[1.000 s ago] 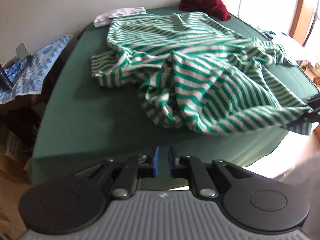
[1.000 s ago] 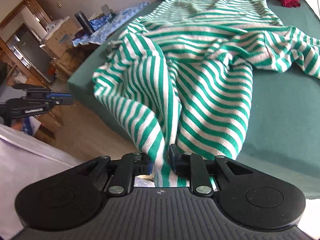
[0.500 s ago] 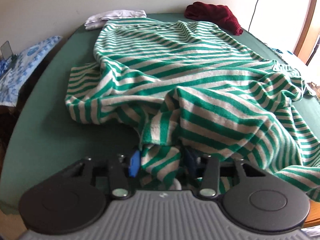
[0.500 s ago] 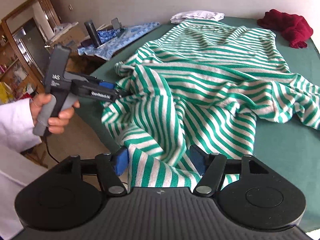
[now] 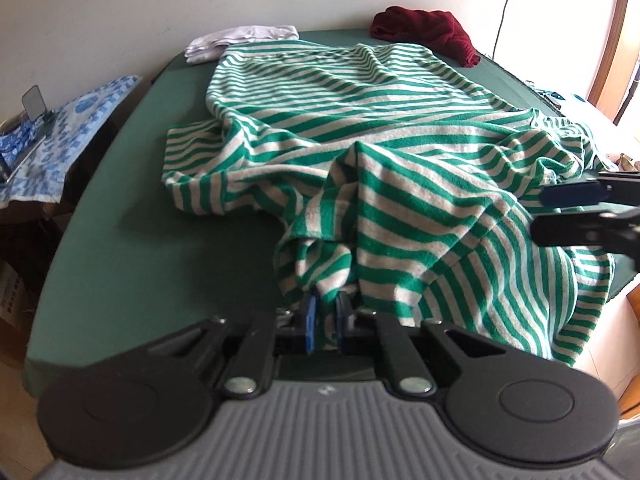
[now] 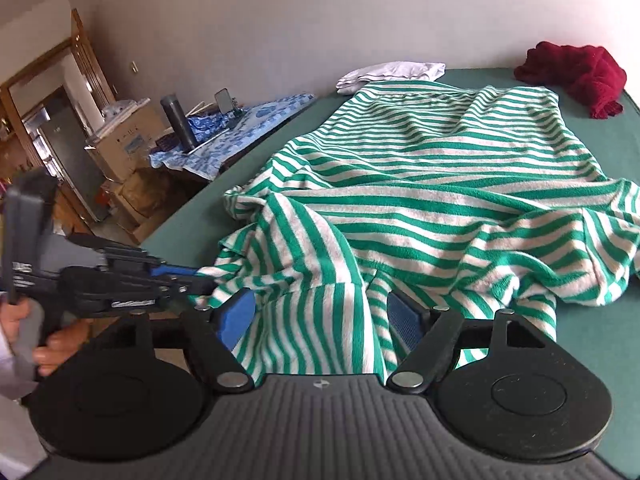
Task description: Fold clothes
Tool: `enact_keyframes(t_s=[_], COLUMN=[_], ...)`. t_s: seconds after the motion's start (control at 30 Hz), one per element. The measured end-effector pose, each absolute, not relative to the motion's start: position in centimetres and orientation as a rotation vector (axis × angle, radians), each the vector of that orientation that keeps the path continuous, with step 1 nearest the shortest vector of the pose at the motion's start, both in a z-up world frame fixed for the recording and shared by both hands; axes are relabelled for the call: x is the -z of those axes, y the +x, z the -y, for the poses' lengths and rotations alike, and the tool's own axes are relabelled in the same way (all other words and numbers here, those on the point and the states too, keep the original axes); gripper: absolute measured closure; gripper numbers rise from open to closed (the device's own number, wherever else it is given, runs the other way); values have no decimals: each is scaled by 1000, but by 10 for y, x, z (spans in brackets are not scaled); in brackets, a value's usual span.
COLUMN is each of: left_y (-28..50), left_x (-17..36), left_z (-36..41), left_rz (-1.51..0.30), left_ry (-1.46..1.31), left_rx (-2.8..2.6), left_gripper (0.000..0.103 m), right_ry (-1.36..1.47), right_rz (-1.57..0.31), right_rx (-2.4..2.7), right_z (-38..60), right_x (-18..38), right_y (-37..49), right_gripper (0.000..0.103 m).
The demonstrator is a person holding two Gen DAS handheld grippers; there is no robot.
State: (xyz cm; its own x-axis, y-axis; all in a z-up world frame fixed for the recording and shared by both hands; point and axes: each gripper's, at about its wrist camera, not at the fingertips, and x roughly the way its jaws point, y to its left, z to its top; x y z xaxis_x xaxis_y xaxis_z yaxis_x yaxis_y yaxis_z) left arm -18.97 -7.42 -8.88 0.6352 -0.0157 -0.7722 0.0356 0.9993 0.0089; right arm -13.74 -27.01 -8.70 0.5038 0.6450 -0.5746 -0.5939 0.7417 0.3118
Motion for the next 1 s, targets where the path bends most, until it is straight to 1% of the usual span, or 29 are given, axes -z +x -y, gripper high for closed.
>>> enact_keyframes(t_s=[0.03,0.1,0.13,0.17,0.2,0.23,0.27,0.3,0.33,0.4,0.47,0.5,0.53,0.6,0.63,0.67,0.7,0.73,0.77,0.87,1.0], left_y=[-194,-205,-210,-215,-220,-224,-226,-226,-224,-217,-205,-199,-191,-178,-172,-170,-170,-170,-172,-183,-208], left_x=[87,84,81,79,78,77,76,76,76,77,83,86,90,98,100,102,104,105,105,103,99], left_z=[71,66,64,62,61,60,60,59,60,66,80,87,95,110,116,120,122,124,123,110,82], left_rz=[-883,-881,-879,-875,-869,-859,-848,-839,-829,-805,-781,-769,-763,-783,-803,-813,-812,-811,-814,-835,-885], left_ry=[19,31,41,63,96,136,169,189,211,252,297,319,343,369,366,363,360,357,347,299,237], left_rx=[21,-9,-27,-50,-78,-104,-123,-129,-121,-65,1,34,59,107,142,161,164,168,167,142,66], left_gripper=[95,95,96,94,92,86,71,64,51,43,17,13,13,36,60,76,79,81,82,83,83], right_ry=[67,94,118,136,154,150,119,87,29,-80,-159,-198,-215,-203,-188,-172,-147,-109,-71,30,55], right_rz=[-728,-784,-825,-849,-873,-875,-875,-874,-889,-927,-954,-967,-974,-999,-986,-962,-935,-910,-885,-841,-828], right_rx=[-735,-758,-788,-837,-886,-965,-1036,-1106,-1145,-1193,-1163,-1147,-1110,-1056,-1024,-980,-933,-889,-845,-688,-465], right_z=[262,252,249,246,244,243,242,242,242,245,256,262,269,281,287,292,298,303,308,318,325], right_x=[94,104,108,107,107,102,98,94,92,91,93,94,94,95,93,90,87,84,81,82,92], right_y=[-130,-116,-110,-111,-112,-119,-128,-137,-146,-162,-175,-182,-185,-189,-191,-193,-194,-193,-193,-184,-163], right_gripper=[28,47,75,87,87,89,89,89,89,89,89,89,87,84,81,69,62,51,43,34,33])
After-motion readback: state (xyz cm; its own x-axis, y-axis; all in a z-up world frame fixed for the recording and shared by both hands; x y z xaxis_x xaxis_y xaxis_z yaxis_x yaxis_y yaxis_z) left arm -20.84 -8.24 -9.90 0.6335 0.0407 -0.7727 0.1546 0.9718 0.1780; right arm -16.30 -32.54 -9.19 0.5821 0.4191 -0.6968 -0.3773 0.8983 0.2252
